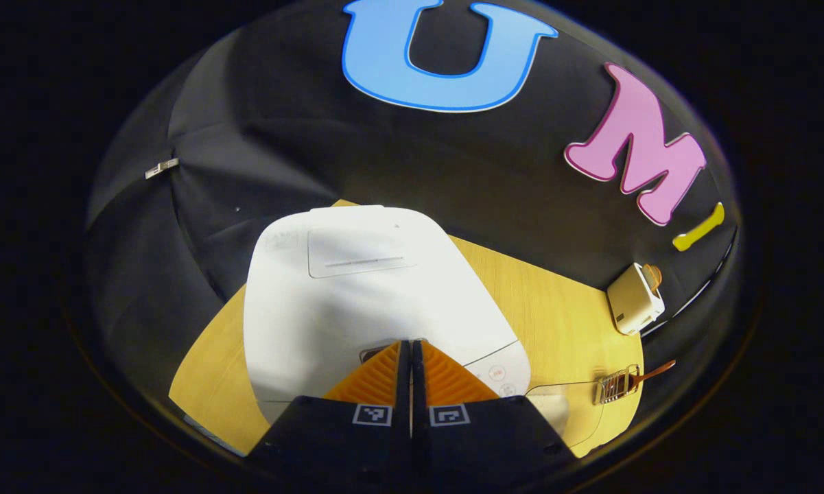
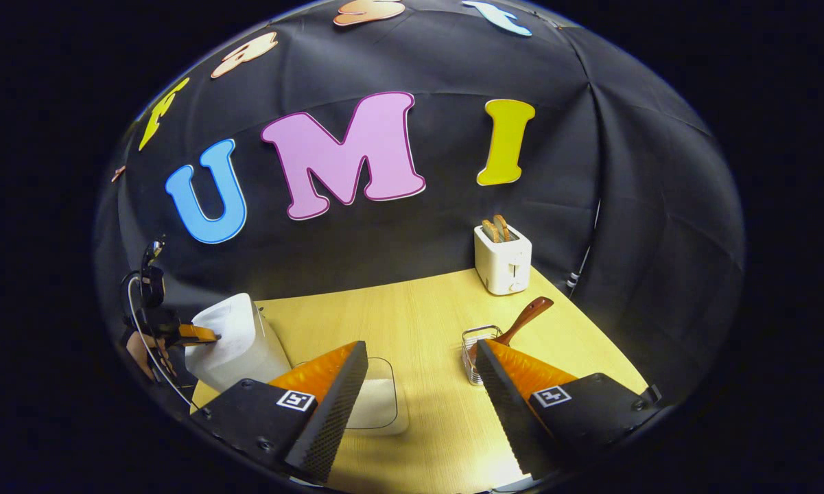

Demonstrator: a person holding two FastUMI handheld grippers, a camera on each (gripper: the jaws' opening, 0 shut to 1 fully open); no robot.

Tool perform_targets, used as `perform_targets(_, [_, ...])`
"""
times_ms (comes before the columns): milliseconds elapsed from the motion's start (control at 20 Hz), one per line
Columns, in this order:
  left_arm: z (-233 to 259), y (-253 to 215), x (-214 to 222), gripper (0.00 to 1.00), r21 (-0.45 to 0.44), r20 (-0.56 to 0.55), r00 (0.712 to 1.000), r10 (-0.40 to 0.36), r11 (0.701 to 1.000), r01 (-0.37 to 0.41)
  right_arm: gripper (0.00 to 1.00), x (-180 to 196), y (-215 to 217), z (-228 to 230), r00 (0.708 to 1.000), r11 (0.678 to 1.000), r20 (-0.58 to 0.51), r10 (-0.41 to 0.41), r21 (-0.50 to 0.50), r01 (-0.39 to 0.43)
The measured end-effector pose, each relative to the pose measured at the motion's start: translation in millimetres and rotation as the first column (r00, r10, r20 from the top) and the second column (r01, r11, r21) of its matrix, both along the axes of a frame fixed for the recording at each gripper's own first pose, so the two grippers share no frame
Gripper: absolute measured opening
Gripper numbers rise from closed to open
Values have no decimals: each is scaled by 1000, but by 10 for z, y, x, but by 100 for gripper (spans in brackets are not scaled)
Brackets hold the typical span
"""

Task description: Close the left gripper, press the button to open the rice cooker; take a wooden spoon from the chopstick holder with the right hand, scoop a spoonful of rice and pour it into the rice cooker, then put the wooden spoon back into the chopstick holder.

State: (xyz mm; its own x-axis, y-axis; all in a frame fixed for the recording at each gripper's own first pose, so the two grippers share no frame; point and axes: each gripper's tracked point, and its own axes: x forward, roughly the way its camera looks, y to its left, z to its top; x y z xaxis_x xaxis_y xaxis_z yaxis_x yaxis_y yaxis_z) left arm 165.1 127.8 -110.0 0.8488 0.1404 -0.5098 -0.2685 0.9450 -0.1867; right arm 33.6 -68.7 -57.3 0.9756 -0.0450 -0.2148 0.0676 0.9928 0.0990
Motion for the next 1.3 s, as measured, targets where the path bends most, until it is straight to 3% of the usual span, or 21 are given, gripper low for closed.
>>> perform_targets(150, [-45,17,44,6,31,-77,996,-40,999,42,99,-14,-16,-7,1000,1000,5,-7,10,7])
perform_targets(300, [-2,-6,108,6,63,-98,995,-32,997,39,99,-35,-6,-39,1000,999,1,-10,36,10])
perform_targets(450, [57,-32,75,6,40,-43,999,-11,999,12,99,-86,33,31,1000,999,20,-11,43,10])
perform_targets(600, [375,-21,20,6,80,97,995,-15,997,8,98,-195,84,127,999,1000,48,-15,16,15])
perform_targets(900, [1424,134,-184,6,324,373,924,-81,945,-48,99,-272,254,136,998,1000,54,-29,2,29])
perform_targets(1150, [1673,133,-551,5,331,462,875,-141,944,-22,99,-307,426,176,997,999,74,-38,-27,40])
perform_targets(1300, [1622,156,-780,5,408,466,865,-184,912,-26,99,-322,412,203,995,998,81,-57,-29,60])
